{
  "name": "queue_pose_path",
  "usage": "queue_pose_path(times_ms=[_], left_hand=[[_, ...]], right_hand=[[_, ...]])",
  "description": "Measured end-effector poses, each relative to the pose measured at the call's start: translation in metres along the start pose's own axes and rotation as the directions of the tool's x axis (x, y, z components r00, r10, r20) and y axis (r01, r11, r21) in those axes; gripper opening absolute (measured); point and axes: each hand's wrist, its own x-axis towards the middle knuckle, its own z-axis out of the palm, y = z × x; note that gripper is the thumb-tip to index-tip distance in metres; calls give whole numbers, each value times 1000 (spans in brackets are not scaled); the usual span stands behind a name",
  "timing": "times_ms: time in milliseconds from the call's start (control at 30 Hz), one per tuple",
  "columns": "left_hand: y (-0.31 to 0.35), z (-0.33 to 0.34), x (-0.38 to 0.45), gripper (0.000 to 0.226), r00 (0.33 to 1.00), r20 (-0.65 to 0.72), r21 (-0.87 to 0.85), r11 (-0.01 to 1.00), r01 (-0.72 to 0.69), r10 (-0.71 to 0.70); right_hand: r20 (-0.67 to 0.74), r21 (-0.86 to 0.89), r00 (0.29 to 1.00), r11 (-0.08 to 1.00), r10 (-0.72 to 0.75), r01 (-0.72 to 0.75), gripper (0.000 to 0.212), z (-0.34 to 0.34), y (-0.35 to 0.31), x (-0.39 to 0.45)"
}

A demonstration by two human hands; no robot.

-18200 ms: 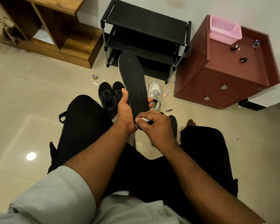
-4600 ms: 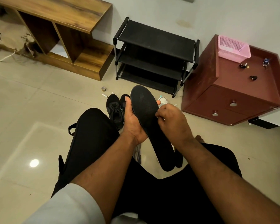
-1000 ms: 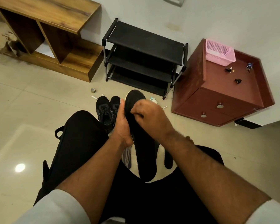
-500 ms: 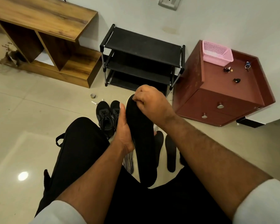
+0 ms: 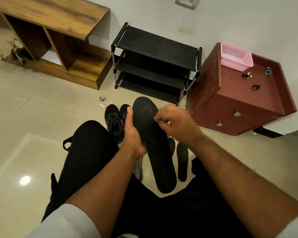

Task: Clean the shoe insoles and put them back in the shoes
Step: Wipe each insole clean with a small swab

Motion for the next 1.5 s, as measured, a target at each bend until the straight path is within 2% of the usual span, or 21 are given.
queue_pose_path(times_ms=[67, 167, 267, 400, 467, 533, 633, 767, 867, 933, 1000, 1033, 1133, 1200, 1300, 1367, 1433, 1500], left_hand=[[0, 3, -4, 85, 999, 27, -5, 999, 41, -41], [0, 5, -7, 83, 998, 44, 3, 999, 47, -47], [1, 7, -8, 77, 1000, 18, 3, 1000, 19, -19], [3, 8, -8, 78, 999, -43, 53, 999, -4, 6], [3, 8, -6, 80, 999, -39, 70, 998, -1, 4], [3, 9, -6, 80, 1000, -19, 65, 998, 10, -9], [-1, 11, -7, 76, 998, 53, 91, 995, 30, -35], [-4, 17, -11, 70, 998, 56, 130, 991, -5, -2], [-4, 17, -11, 70, 998, 28, 49, 997, -59, 58], [-4, 15, -9, 73, 997, 29, 43, 997, -72, 70], [-4, 13, -7, 77, 998, 44, 62, 997, -41, 39], [-4, 11, -6, 78, 999, 47, 71, 997, -29, 26], [-7, 9, -3, 75, 999, 52, 76, 997, -11, 8], [-8, 9, 0, 75, 999, 48, 103, 995, 8, -13], [-8, 9, 1, 83, 998, 36, 131, 990, 54, -59], [-9, 8, 2, 82, 998, 34, 99, 994, 56, -60], [-10, 6, 4, 75, 999, 30, 51, 998, 29, -31], [-11, 4, 4, 74, 999, 40, 14, 1000, 18, -19]], right_hand=[[-94, 36, 993, 997, 70, -67, 12, -7, 1, 20], [-93, 19, 989, 994, 111, -110, 15, -4, -2, 42], [-54, -14, 998, 999, 30, -31, 15, 8, -17, 39], [-2, 75, 999, 996, -51, 51, 11, 24, -32, 7], [-100, 169, 994, 985, 40, -23, 10, 22, -25, -2], [-216, 249, 957, 959, 194, -138, 11, 14, -14, 1], [-278, 256, 916, 941, 291, -221, 12, 1, -4, 20], [-239, 202, 941, 960, 241, -195, 13, 4, -11, 39], [-145, 220, 978, 969, 148, -114, 12, 15, -23, 33], [-201, 204, 972, 976, 120, -78, 13, 14, -20, 30], [-274, 224, 947, 969, 165, -104, 13, 7, -14, 33], [-269, 209, 950, 973, 157, -101, 13, 4, -12, 36], [-161, 96, 985, 994, 65, -49, 14, 4, -9, 42], [-156, 63, 982, 993, 104, -95, 14, 2, 0, 46], [-218, 79, 942, 967, 255, -243, 13, -6, 16, 46], [-206, 93, 957, 978, 203, -187, 13, -7, 11, 42], [-111, 81, 992, 995, 60, -51, 13, 0, -4, 38], [-31, 76, 999, 997, -15, 17, 13, 8, -11, 37]])
